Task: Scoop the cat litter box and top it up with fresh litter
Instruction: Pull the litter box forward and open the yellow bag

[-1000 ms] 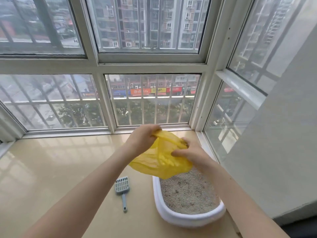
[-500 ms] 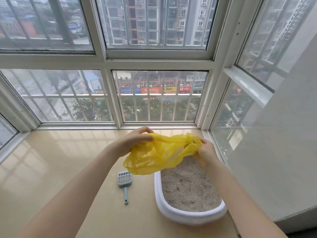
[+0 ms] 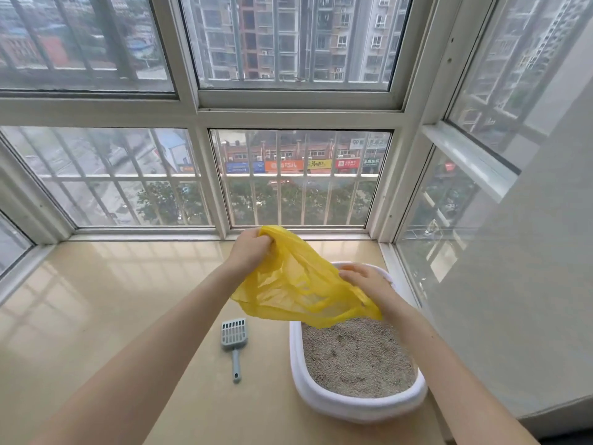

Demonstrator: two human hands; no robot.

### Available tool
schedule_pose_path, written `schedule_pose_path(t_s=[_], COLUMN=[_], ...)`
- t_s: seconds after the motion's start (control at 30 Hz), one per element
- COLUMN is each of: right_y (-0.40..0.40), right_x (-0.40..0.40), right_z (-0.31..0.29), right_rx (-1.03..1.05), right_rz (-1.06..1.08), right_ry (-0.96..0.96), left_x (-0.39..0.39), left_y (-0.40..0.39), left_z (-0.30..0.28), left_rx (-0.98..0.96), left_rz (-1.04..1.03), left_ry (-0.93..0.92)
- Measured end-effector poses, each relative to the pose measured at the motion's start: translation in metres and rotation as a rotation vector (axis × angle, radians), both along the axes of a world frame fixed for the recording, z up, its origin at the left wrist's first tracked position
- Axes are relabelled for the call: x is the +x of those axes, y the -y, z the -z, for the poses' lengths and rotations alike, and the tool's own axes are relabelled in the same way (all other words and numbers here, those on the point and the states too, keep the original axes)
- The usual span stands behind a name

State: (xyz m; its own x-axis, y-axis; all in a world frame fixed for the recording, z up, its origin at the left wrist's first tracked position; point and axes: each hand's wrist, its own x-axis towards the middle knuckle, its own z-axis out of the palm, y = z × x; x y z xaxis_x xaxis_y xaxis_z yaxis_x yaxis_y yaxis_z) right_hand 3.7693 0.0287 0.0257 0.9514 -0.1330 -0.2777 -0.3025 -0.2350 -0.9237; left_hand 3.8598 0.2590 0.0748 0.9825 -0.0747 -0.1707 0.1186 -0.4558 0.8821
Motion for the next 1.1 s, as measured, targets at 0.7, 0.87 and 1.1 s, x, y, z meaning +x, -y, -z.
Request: schedule_pose_path(t_s=[0.7,0.87,1.1], right_y=[-0.032,-0.034,-0.032], right_x=[-0.015,-0.022,-0.016], right_z=[-0.029,-0.002,0.012], right_rx=[0.044,-0.043,0.123], right_rz=[0.052,-0.076,0.301], right_ry=[0.106,0.037,-0.031], left_x=[-0.003,-0.003,-0.023], left_y=[-0.012,-0.012,0.008], left_z=[0.02,0.022,0.024], left_rx=[0.339,0.089,-0.359], left_rz=[0.223,-0.232,0.027], left_ry=[0.167,0.148,-0.164])
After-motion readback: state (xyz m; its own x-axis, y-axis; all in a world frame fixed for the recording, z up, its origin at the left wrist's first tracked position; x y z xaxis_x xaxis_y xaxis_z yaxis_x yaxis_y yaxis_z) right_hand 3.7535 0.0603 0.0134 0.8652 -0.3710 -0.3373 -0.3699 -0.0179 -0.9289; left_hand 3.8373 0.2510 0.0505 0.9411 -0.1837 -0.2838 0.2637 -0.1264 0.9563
